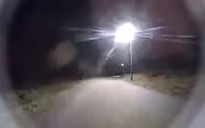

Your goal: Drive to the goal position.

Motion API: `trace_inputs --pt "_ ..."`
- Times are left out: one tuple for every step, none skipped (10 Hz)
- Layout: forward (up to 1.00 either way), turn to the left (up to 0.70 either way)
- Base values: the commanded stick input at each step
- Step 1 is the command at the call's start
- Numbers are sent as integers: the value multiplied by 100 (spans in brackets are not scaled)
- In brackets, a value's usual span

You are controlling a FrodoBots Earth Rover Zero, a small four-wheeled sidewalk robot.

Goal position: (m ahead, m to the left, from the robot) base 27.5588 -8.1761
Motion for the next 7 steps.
trace_inputs --pt "100 -2" --pt "100 0" --pt "100 0" --pt "100 0" --pt "100 0" --pt "100 0" --pt "100 0"
